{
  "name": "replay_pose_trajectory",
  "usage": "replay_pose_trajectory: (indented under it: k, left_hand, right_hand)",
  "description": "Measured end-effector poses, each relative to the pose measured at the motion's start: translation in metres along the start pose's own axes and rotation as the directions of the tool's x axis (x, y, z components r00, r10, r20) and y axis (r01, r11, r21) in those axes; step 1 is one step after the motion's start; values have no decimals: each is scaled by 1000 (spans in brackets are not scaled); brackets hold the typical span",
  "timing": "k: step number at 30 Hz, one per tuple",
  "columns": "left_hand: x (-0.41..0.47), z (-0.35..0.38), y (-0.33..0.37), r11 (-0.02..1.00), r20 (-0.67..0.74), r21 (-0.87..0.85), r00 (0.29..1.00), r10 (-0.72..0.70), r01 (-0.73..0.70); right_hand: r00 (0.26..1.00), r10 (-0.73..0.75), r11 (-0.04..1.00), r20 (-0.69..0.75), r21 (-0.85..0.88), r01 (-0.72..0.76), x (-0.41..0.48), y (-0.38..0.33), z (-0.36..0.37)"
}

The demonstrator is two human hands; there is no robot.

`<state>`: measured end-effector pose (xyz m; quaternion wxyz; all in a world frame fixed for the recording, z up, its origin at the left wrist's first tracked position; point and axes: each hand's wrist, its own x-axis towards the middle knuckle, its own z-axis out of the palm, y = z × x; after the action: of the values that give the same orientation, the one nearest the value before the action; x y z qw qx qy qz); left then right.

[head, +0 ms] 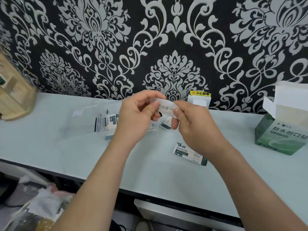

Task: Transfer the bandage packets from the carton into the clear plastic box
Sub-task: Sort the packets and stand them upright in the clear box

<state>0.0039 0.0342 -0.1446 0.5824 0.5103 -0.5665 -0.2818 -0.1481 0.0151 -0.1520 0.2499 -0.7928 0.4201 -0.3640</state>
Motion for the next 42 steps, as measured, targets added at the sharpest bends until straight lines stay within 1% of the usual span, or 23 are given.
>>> replay_pose_trajectory:
  k: [2, 4, 5, 8, 9, 10, 12, 13, 14, 16, 17, 20, 22, 23, 25, 27, 30, 34, 37, 39, 42]
  left_hand:
    - [2, -3, 0, 1000, -79, -17, 997, -4, 3]
    - [4, -8, -1, 1000, -168, -16, 985, -26, 24]
    - [6, -9, -3, 999, -198, -16, 979, -43, 41]
    - [12, -18, -4, 994, -216, -27, 970, -112, 109]
    - [15, -21, -6, 993, -220, 13, 969, -115, 121]
    - [20, -26, -8, 988, -220, 96, 971, -93, 117]
    - [30, -34, -10, 939, -183, 327, 982, -45, 104]
    - [36, -40, -9, 905, -158, 411, 986, -52, 113]
    - [41, -44, -8, 888, -132, 439, 987, -90, 140]
    - [51, -50, -8, 883, -87, 406, 972, -219, 235]
    - [55, -54, -8, 881, -67, 363, 952, -298, 302]
    - [65, -58, -17, 847, 18, 202, 863, -506, 492]
    - [68, -56, -22, 811, 66, 200, 818, -571, 550]
    - [69, -54, -25, 803, 87, 235, 811, -579, 548]
    - [70, -50, -29, 792, 93, 326, 817, -570, 516]
    - [71, -45, -32, 775, 62, 383, 823, -565, 503]
    - [73, -39, -39, 738, 12, 401, 803, -596, 542]
    - [76, -37, -47, 715, -13, 422, 792, -610, 558]
    - [77, -34, -47, 694, -49, 476, 804, -593, 541]
    - [76, -33, -46, 669, -69, 533, 815, -576, 518]
    - [74, -30, -48, 635, -81, 615, 838, -539, 468]
  right_hand:
    - [997, -3, 995, -80, 95, 10, 0, -1, 5]
    - [973, -11, 982, -229, 183, 54, 0, 0, 8]
    - [955, -28, 980, -296, 178, 84, 1, 1, 11]
    - [906, -131, 980, -403, 87, 180, 6, -3, 18]
    - [893, -173, 979, -415, 26, 201, 7, -5, 21]
    - [884, -219, 975, -414, -63, 212, 11, -7, 23]
    - [881, -311, 941, -356, -244, 233, 17, -8, 27]
    - [887, -344, 918, -308, -307, 250, 22, -9, 30]
    - [897, -365, 896, -249, -354, 266, 26, -10, 32]
    - [916, -383, 850, -121, -435, 298, 35, -10, 37]
    - [921, -386, 827, -59, -465, 317, 40, -13, 40]
    - [926, -368, 764, 78, -542, 350, 51, -13, 45]
    - [921, -343, 702, 185, -601, 382, 57, -13, 47]
    - [919, -313, 696, 240, -601, 394, 62, -13, 48]
    - [931, -197, 744, 306, -572, 345, 69, -15, 47]
    - [938, -95, 780, 335, -560, 279, 77, -16, 46]
    - [931, -18, 793, 363, -562, 235, 86, -15, 48]
    - [920, 24, 830, 391, -520, 199, 93, -8, 51]
    - [911, 35, 859, 411, -479, 183, 95, -6, 46]
    - [917, 51, 893, 396, -429, 135, 94, -5, 39]
    - [948, 69, 932, 310, -359, 50, 90, 3, 31]
